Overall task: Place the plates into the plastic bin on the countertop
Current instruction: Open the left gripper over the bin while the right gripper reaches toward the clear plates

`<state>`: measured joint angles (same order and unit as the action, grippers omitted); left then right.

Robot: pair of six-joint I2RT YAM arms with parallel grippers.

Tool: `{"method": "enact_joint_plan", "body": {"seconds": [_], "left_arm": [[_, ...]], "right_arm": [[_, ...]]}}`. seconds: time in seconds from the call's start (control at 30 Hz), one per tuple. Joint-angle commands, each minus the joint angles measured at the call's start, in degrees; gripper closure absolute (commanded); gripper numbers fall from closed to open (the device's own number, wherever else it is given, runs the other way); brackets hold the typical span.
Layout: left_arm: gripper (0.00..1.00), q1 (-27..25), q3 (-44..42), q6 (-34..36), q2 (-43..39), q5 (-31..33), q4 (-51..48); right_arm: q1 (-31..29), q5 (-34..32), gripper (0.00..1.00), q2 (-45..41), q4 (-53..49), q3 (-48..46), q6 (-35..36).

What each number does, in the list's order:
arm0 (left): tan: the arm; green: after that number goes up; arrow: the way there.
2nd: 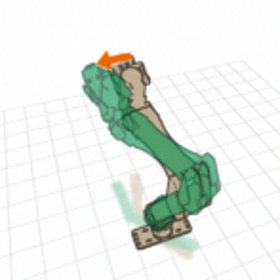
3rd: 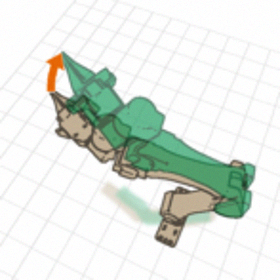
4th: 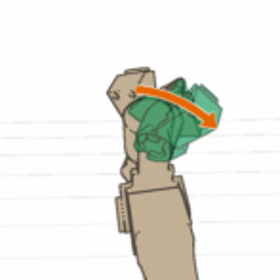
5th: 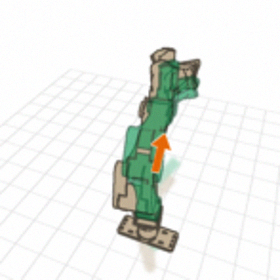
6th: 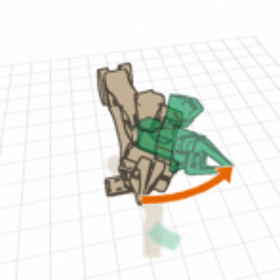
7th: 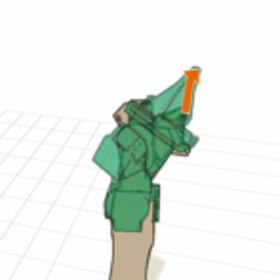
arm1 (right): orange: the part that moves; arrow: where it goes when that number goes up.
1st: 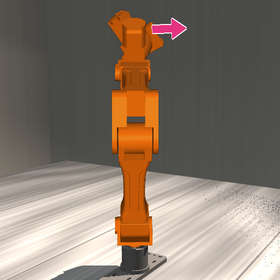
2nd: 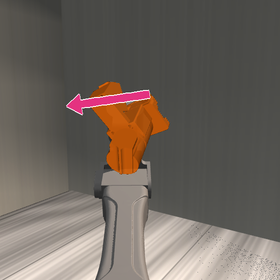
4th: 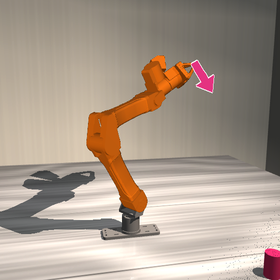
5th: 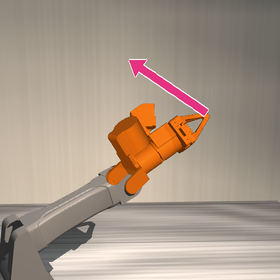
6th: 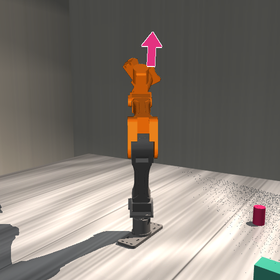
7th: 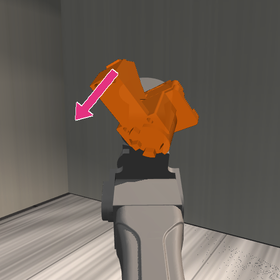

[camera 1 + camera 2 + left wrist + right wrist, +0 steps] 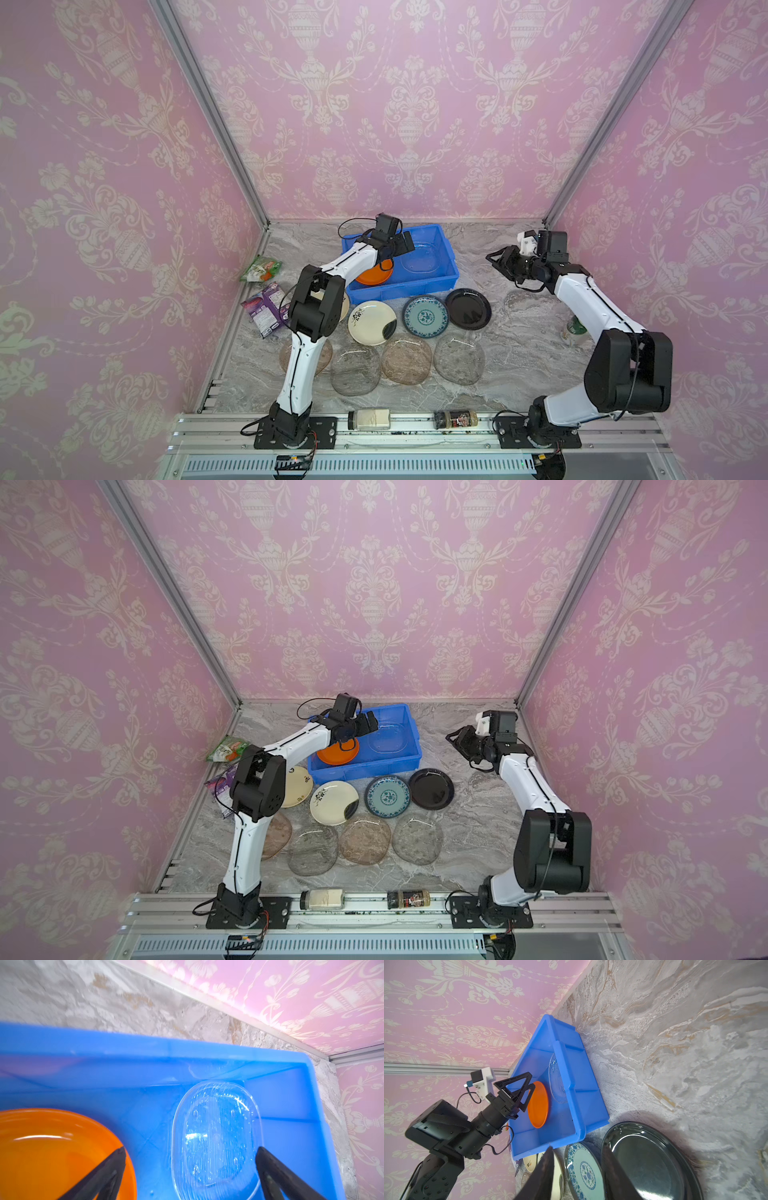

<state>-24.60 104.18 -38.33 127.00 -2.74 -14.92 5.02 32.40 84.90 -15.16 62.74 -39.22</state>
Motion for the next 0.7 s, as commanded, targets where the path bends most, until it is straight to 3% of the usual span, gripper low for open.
{"method": "enact_joint_plan", "body": {"seconds": [0.0, 0.07, 0.13, 0.27, 0.43, 0.67], "left_arm": [[0.01, -0.54, 1.19, 6.37, -9.08, 4.68, 0.33], [0.01, -0.28, -0.15, 7.31, -12.14, 4.04, 2.39], [0.01, 0.61, -0.01, 6.81, -13.65, -0.56, 2.58], [0.01, 2.95, -9.28, -1.84, -20.99, -9.0, 10.74], [0.01, 1.64, -22.17, 0.35, -35.28, -1.43, 9.79], [0.01, 1.48, -26.69, 6.02, -44.07, -5.39, -0.86]], "right_arm": [[-1.64, -1.33, 0.61, -5.34, -4.53, -1.45, 2.22], [-2.73, -2.97, 0.62, -8.81, -6.36, -3.71, 3.28], [-3.32, -3.84, 0.62, -12.35, -7.84, -6.44, 3.6], [-4.79, -6.47, 0.64, -20.67, -12.65, -12.43, 4.33], [-6.23, -9.65, 0.64, -30.81, -20.82, -19.35, 4.6], [-6.86, -9.24, 0.66, -38.43, -27.46, -29.81, 2.32]]}}
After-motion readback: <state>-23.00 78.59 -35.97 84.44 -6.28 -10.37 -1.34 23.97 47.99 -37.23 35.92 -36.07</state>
